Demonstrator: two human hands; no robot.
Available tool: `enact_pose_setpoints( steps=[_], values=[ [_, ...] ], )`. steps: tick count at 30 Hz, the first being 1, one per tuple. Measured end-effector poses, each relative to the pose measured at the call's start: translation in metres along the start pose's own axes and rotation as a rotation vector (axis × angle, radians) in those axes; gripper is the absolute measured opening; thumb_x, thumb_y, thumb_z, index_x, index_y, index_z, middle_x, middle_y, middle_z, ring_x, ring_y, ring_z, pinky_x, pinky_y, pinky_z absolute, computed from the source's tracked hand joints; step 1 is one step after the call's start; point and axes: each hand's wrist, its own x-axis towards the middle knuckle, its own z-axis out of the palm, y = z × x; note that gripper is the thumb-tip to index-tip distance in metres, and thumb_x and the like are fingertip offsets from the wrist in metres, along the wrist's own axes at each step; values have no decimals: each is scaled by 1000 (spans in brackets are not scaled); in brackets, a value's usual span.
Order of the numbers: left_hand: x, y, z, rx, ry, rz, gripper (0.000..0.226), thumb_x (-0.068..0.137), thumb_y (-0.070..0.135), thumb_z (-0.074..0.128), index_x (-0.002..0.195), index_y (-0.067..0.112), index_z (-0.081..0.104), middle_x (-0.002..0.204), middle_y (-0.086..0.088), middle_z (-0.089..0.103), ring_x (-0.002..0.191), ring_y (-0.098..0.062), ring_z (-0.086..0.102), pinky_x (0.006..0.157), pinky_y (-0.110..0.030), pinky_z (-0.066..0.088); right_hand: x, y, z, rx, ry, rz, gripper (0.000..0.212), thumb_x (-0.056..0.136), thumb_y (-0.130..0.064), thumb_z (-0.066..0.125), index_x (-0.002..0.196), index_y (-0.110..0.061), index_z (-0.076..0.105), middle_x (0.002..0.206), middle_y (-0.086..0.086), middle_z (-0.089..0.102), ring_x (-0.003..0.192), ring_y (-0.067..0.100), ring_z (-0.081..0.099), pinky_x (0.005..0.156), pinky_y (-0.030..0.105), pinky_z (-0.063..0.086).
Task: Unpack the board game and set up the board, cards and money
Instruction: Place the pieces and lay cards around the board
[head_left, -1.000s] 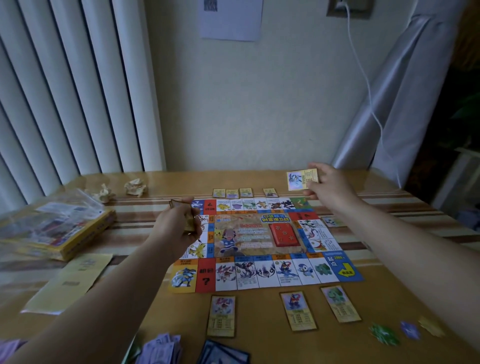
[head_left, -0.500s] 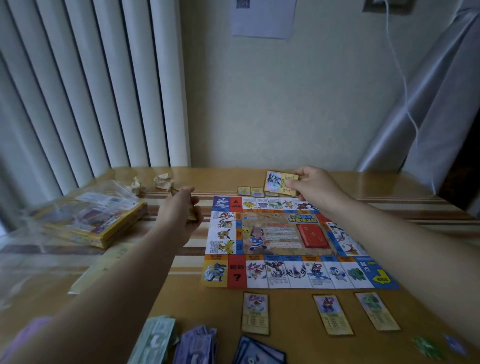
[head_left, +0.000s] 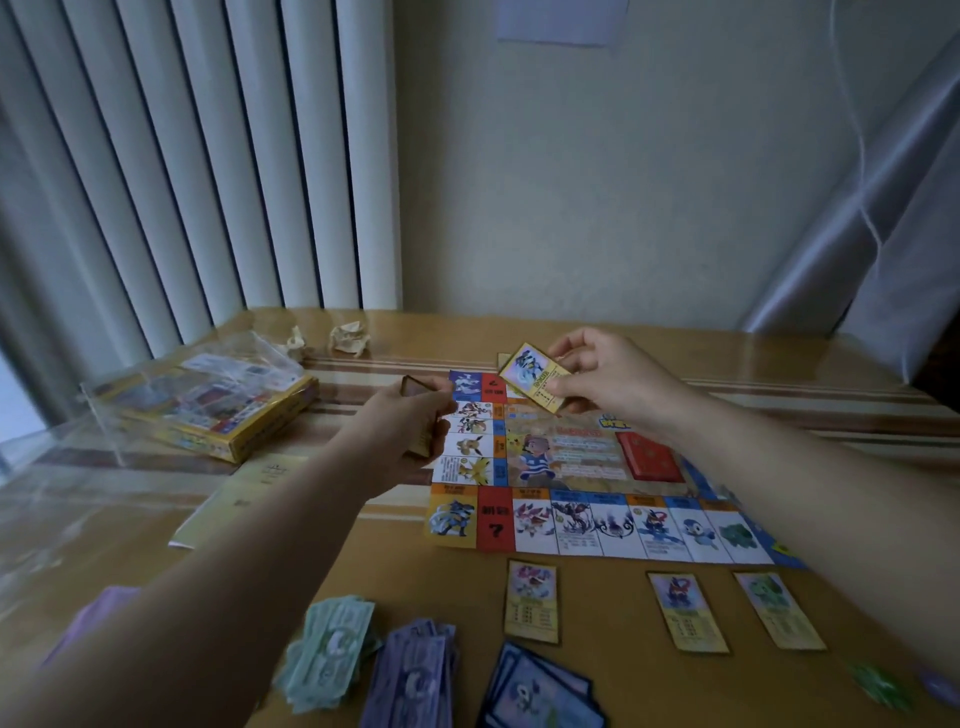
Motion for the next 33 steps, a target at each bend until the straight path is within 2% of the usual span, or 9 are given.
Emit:
enact_pose_setpoints(
  steps=[4,8,13,17,20,23,25,29,33],
  values=[
    [2,-7,4,-42,8,-17,8,90,19,62,96,14,64,92,-6,63,67,-13,51,61,-26,48,-15,5,-15,-47,-35,-1,37,85,5,62,113,-17,51,95,4,67,72,14,65,60,24,54],
    [-1,-15,5,-82,17,-89,23,90,20,63,110,9,63,90,-7,63,64,-13,52,48,-21,48,-32,12,-19,-123,-71,35,39,85,4,63,114,-20,52,97,1,66,72,13,66,57,20,54],
    [-14,-26,1,73,-105,-115,20,92,17,60,110,10,60,96,-9,67,71,-15,60,48,-21,48,-52,16,14,-27,-245,100,50,84,8,61,123,-22,48,101,3,62,78,19,67,54,23,54],
    [-28,-29,-4,263,-211,-8,17,88,7,62,105,10,62,83,-8,64,59,-10,61,51,-20,47,-54,17,50,-51,-272,40,34,85,-3,66,102,-28,51,94,13,55,73,26,58,63,41,52],
    [-32,-32,-14,441,-181,92,20,87,2,64,105,10,63,69,-3,60,49,-7,55,47,-18,44,-52,17,69,-112,-235,-10,21,86,-14,67,89,-25,50,78,8,54,62,20,47,56,31,38],
    [-33,-35,-27,626,-64,146,17,85,8,67,100,14,63,76,-2,65,59,-8,61,51,-20,48,-51,19,82,-188,-258,-4,18,85,-19,69,85,-21,51,74,1,55,52,10,43,51,25,34],
    [-33,-37,-36,698,-9,163,15,85,10,67,97,17,62,78,-2,68,67,-11,66,55,-23,51,-51,22,90,-255,-283,16,19,84,-23,71,87,-19,54,79,-4,54,60,8,47,55,25,37],
    [-37,-40,-46,689,22,169,14,85,11,67,95,19,61,82,-5,69,73,-14,68,57,-24,51,-53,30,104,-320,-277,39,22,80,-25,75,87,-20,55,93,4,63,82,18,59,65,29,45],
    [-41,-38,-46,614,25,169,13,88,10,64,90,22,58,89,-6,69,73,-13,66,57,-23,47,-58,36,108,-465,-227,-3,25,75,-37,77,78,-29,53,79,-9,61,82,13,60,75,32,43]
  ],
)
